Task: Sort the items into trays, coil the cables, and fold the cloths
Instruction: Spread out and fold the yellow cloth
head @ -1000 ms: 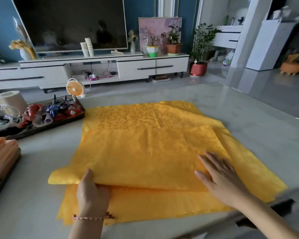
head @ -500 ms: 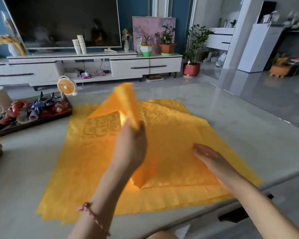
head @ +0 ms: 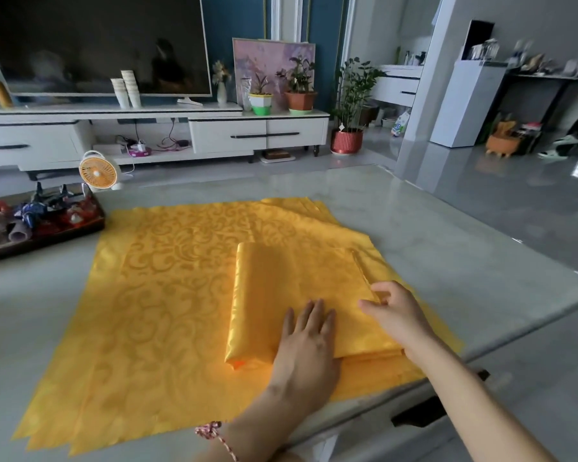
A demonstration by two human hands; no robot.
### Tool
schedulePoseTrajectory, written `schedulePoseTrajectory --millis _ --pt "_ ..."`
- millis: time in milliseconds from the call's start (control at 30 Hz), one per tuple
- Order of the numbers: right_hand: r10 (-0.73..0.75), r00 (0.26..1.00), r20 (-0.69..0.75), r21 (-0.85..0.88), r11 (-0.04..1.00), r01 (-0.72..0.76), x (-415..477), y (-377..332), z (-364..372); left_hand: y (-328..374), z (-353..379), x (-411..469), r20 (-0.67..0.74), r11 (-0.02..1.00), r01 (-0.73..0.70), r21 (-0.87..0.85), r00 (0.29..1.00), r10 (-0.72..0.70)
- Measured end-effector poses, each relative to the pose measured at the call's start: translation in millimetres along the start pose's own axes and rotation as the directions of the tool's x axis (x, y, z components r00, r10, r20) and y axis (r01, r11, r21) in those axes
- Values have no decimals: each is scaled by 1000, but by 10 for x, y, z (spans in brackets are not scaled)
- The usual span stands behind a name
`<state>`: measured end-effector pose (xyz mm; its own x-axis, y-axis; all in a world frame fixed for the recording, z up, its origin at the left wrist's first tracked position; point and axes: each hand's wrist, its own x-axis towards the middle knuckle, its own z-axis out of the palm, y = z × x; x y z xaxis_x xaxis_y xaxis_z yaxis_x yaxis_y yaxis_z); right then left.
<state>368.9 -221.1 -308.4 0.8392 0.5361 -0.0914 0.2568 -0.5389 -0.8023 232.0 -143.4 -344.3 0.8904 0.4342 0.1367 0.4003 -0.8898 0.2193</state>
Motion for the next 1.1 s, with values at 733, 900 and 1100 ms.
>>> schedulePoseTrajectory --millis 733,900,1100 --pt "-410 905 -108 -760 621 191 -152 187 225 -846 -453 -724 -162 986 -135 97 975 150" --pt "-579 815 29 -509 693 511 -385 -121 299 -891 -470 -758 -11 995 -98 -14 995 97" --pt "-581 660 476 -306 594 744 -694 -248 590 -798 -539 -626 -48 981 -147 126 987 154"
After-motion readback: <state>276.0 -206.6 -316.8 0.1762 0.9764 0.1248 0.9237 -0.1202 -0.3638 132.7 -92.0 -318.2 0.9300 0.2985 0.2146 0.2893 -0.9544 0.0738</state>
